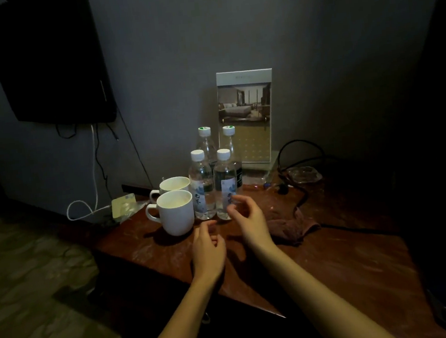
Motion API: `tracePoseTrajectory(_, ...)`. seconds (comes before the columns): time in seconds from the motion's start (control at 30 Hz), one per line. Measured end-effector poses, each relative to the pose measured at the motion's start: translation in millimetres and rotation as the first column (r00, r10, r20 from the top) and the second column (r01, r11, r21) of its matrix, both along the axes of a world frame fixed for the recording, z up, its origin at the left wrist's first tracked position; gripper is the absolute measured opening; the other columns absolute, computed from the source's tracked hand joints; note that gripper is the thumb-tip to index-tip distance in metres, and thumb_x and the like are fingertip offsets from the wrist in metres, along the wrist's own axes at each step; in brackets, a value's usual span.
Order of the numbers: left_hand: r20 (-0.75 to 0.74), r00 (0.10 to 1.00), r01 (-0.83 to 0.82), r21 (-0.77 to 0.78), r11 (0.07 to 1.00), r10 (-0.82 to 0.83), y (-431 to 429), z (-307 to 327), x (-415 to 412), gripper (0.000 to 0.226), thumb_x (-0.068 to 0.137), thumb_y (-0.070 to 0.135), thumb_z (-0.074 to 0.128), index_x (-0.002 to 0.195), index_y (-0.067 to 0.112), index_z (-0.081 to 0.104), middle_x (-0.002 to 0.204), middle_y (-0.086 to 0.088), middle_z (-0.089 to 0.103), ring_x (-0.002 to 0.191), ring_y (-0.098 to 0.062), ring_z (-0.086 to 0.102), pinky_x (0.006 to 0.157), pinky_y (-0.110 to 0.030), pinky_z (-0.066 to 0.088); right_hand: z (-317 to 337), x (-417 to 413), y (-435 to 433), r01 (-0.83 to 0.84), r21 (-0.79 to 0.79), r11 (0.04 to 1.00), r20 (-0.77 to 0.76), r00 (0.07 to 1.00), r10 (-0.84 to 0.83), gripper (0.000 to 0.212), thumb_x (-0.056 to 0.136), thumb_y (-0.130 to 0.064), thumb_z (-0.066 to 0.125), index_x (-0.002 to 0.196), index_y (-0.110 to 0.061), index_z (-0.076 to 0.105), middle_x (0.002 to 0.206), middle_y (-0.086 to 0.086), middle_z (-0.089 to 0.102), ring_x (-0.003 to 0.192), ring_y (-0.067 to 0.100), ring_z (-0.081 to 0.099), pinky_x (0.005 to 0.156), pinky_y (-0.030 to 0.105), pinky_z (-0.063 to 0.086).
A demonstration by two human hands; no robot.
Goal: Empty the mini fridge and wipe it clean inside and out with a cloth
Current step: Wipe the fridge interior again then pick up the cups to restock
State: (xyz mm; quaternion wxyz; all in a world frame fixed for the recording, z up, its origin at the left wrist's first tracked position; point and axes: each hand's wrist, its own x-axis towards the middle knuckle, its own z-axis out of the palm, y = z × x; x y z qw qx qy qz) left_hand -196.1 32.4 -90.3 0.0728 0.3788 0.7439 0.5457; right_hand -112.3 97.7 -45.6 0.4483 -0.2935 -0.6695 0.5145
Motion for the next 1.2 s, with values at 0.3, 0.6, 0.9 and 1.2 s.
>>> tracePoseTrajectory(0.3, -0.004, 1.0, -0.018, 0.011, 1.0, 0.018, 3.8, -4.3, -4.2, 0.035, 0.09, 0.001, 0.051, 0.123, 0.01, 0.055, 0.121, -0.009, 0.055, 0.089, -0.017, 0.061, 0.083, -0.036, 0.054, -24.3, -43.8, 15.4, 0.109, 0.078, 0.991, 0.115, 0.986, -0.117, 0.097, 0.08, -0.035, 0.076, 0.152, -0.025, 0.011, 0.153, 0.005, 0.012, 0.138, 0.026, 0.03, 0.108, 0.039, 0.033)
tracePoseTrajectory(0.6, -0.002, 1.0, -0.027, 0.015, 1.0, 0.027, 4.1, -5.6, -4.4, 0.036, 0.091, 0.004, 0.051, 0.127, 0.012, 0.052, 0.122, -0.007, 0.055, 0.081, -0.01, 0.058, 0.074, -0.024, 0.047, -27.5, -41.1, 31.8, 0.063, 0.062, 0.996, 0.137, 0.988, -0.071, 0.107, 0.078, -0.036, 0.078, 0.153, -0.027, 0.004, 0.154, 0.005, 0.01, 0.14, 0.027, 0.027, 0.112, 0.042, 0.033)
tracePoseTrajectory(0.9, 0.008, 1.0, -0.027, 0.019, 0.999, 0.026, 1.5, -2.4, -1.2, 0.035, 0.09, 0.003, 0.051, 0.123, 0.014, 0.054, 0.121, -0.006, 0.056, 0.085, -0.011, 0.058, 0.078, -0.027, 0.05, -29.3, -46.4, 39.7, 0.115, -0.002, 0.993, 0.148, 0.982, -0.114, 0.074, 0.076, -0.043, 0.078, 0.13, -0.033, 0.027, 0.137, 0.007, 0.046, 0.125, 0.028, 0.048, 0.104, 0.05, 0.04)
tracePoseTrajectory(1.2, 0.027, 0.999, -0.026, 0.025, 0.999, 0.026, 0.5, -1.9, -0.5, 0.036, 0.09, 0.003, 0.05, 0.123, 0.016, 0.054, 0.121, -0.004, 0.056, 0.084, -0.011, 0.06, 0.075, -0.025, 0.05, -26.9, -46.1, 45.4, 0.132, 0.052, 0.99, 0.201, 0.97, -0.14, 0.07, 0.081, -0.036, 0.075, 0.137, -0.015, 0.039, 0.133, 0.007, 0.032, 0.121, 0.022, 0.041, 0.102, 0.035, 0.037)
